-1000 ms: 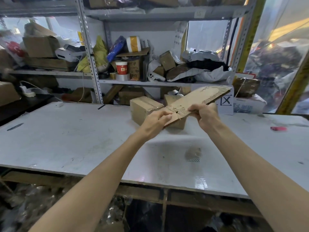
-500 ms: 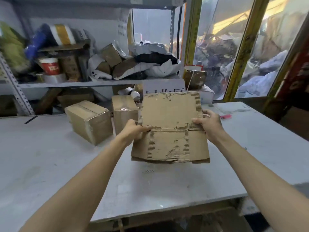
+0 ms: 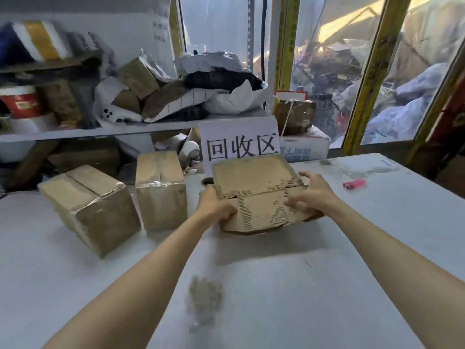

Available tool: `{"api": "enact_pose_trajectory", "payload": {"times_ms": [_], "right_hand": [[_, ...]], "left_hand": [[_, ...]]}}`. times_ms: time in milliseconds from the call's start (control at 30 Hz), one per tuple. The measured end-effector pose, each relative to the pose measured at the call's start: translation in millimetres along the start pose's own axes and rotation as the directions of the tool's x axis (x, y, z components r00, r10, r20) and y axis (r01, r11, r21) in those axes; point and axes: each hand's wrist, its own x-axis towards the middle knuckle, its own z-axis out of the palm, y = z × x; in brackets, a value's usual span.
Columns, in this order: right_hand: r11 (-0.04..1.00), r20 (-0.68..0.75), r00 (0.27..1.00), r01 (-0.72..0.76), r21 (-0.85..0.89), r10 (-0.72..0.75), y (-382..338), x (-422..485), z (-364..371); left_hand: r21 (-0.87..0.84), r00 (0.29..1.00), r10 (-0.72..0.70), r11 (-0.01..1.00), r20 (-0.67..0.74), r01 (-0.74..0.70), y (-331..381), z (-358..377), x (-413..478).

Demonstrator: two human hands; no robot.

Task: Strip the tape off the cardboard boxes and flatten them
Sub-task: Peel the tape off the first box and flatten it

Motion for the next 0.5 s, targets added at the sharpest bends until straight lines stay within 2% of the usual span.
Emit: {"api": "enact_pose_trajectory", "payload": {"times_ms": [100, 167, 233, 300, 333, 400, 467, 500], "right_hand": [[1.0, -0.023, 0.999, 0.027, -0.014, -0.027, 13.8, 18.0, 24.7], [0.997, 0.037, 0.998, 0.043, -0.06, -0.041, 28.0, 23.6, 40.9], [0.994, 0.102, 0.995, 0.028, -0.105, -0.018, 38.6, 24.6, 52.8], [0.965, 0.09, 0.995, -0.005, -0.26, 0.03, 38.0, 22.8, 58.2], [0.925, 0.078, 0.996, -0.008, -0.38, 0.041, 33.2, 19.9, 60.3], [0.779, 0.119, 0.993, 0.071, -0.622, 0.004, 15.4, 10.6, 70.4], [0.608, 0.214, 0.975, 0.202, -0.768, -0.054, -11.7, -5.6, 88.5], [0.547, 0.249, 0.967, 0.24, -0.802, -0.059, -24.2, -14.3, 98.1]], "left_hand": [[0.174, 1.0, 0.031, 0.984, -0.003, -0.03, -13.3, 10.4, 24.7], [0.377, 0.999, 0.035, 0.925, 0.04, -0.047, -25.3, 18.1, 35.0], [0.481, 0.998, 0.026, 0.876, 0.052, -0.048, -35.3, 22.9, 37.2], [0.534, 0.998, 0.039, 0.843, 0.042, -0.056, -40.7, 23.3, 35.1], [0.557, 0.997, 0.063, 0.827, 0.039, -0.075, -41.8, 23.6, 32.4], [0.612, 0.989, 0.132, 0.777, 0.065, -0.144, -39.1, 25.6, 24.0], [0.638, 0.979, 0.164, 0.742, 0.12, -0.203, -32.1, 20.4, 11.6], [0.621, 0.979, 0.14, 0.757, 0.152, -0.204, -29.6, 14.3, 5.8]]}}
